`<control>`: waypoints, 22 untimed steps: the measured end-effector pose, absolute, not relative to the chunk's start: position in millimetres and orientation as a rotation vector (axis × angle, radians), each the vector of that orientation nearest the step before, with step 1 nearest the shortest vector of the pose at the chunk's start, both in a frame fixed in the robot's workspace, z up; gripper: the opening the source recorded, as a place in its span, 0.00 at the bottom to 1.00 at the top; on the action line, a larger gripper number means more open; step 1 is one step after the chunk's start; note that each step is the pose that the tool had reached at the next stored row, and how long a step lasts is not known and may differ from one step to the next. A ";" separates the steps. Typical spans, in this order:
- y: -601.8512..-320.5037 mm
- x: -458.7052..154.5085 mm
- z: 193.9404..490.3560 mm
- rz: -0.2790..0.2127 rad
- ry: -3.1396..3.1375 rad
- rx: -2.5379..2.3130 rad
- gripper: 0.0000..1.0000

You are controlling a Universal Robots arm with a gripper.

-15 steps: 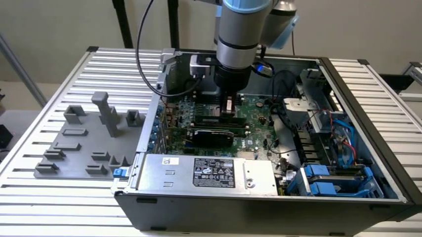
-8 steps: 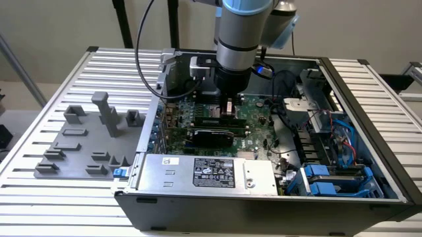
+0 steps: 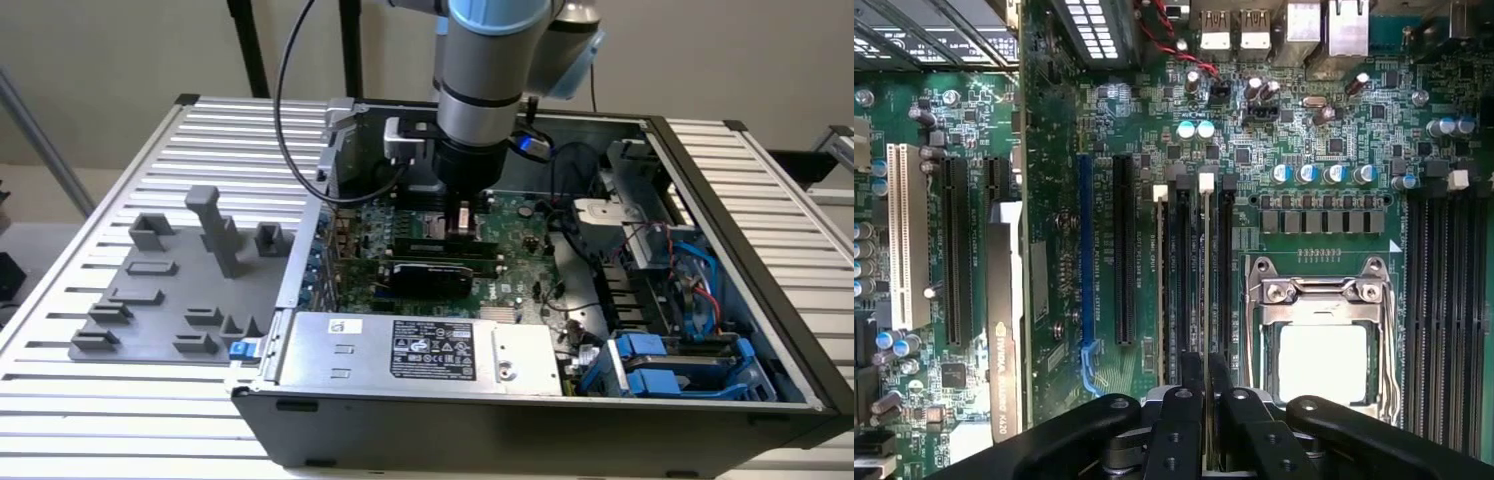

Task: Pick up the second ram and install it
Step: 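Insert the second ram into the second slot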

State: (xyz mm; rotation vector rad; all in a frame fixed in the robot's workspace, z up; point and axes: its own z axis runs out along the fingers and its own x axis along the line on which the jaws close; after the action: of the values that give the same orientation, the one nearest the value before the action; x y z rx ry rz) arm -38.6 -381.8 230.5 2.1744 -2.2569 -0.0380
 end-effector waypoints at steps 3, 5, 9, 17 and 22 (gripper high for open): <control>-381.3 -39.4 230.1 -0.038 -2.257 2.175 0.00; -381.0 -39.3 229.7 -0.037 -2.257 2.175 0.00; -380.5 -39.4 228.9 -0.035 -2.258 2.176 0.00; -380.0 -39.8 226.3 -0.031 -2.260 2.178 0.00; -379.6 -40.3 225.6 -0.031 -2.260 2.178 0.00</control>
State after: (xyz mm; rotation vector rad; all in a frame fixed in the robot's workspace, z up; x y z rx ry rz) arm -40.3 -379.6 225.6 2.1779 -2.2601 -0.0311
